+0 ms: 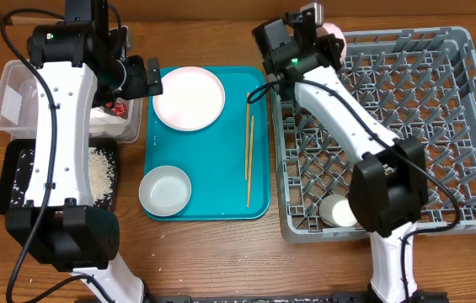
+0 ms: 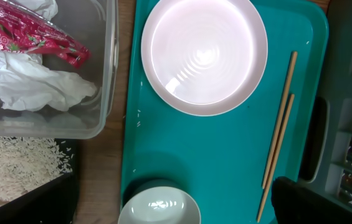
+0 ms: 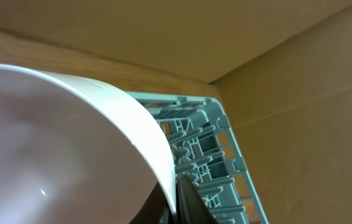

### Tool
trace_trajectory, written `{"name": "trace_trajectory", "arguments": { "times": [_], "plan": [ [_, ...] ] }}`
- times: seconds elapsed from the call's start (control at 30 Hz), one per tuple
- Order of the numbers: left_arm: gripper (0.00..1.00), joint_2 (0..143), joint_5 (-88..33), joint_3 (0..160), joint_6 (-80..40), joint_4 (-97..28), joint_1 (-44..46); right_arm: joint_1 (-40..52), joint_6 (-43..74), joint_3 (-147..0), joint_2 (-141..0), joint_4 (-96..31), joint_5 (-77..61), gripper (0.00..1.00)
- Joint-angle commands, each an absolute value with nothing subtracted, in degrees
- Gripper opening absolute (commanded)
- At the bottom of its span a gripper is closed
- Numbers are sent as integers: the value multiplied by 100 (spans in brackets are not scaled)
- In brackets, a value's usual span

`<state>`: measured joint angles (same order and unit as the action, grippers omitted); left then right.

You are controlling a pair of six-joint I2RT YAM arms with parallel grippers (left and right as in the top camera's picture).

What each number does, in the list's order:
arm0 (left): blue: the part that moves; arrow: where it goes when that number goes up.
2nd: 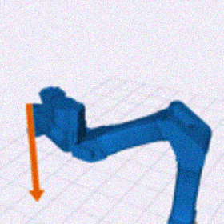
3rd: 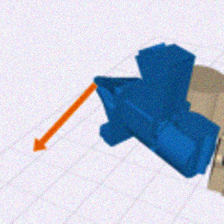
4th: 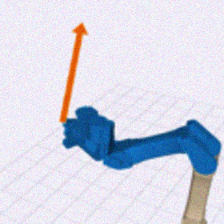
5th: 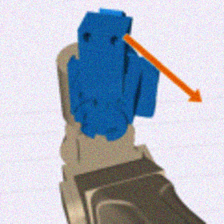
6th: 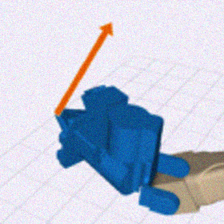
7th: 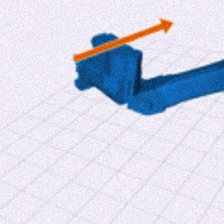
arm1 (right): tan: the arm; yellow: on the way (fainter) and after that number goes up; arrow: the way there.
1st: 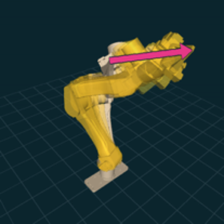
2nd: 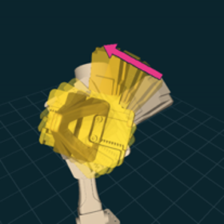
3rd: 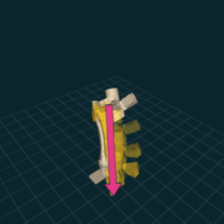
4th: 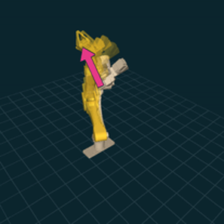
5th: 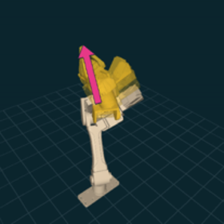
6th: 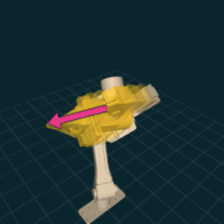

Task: Sort waste into correct bins and load items into the dishwasher
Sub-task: 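Lower the pink bowl into the rack's back row and open the right gripper, then move the right gripper back over the teal tray to the small white bowl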

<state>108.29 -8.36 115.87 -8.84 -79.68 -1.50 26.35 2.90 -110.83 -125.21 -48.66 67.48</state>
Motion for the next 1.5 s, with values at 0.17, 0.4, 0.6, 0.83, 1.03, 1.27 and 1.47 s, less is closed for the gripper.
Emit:
{"name": "trace_trajectory", "arguments": {
  "times": [0.17,0.4,0.6,0.83,1.03,1.27,1.47],
  "plan": [
    [100,10822,-840,11695,-858,-7946,-106,2650,255,-11083,-12807,-4963,6958,4],
    [100,10822,-840,11695,-858,-7946,-106,2768,255,-11069,-12807,-5140,6956,4],
    [100,10822,-840,11695,-858,-7946,-106,2969,257,-11069,-12807,-5356,6932,4],
    [100,10822,-840,11695,-858,-7946,-106,3146,255,-11069,-12807,-5380,6801,11],
    [100,10822,-840,11695,-858,-7946,-106,3234,255,-11069,-12807,-5468,6040,25],
    [100,10822,-840,11695,-858,-7946,-106,3468,279,-11069,-12801,-5636,5968,60],
    [100,10822,-840,11695,-858,-7946,-106,3640,298,-11076,-12757,-5688,5824,77]
  ]
}}
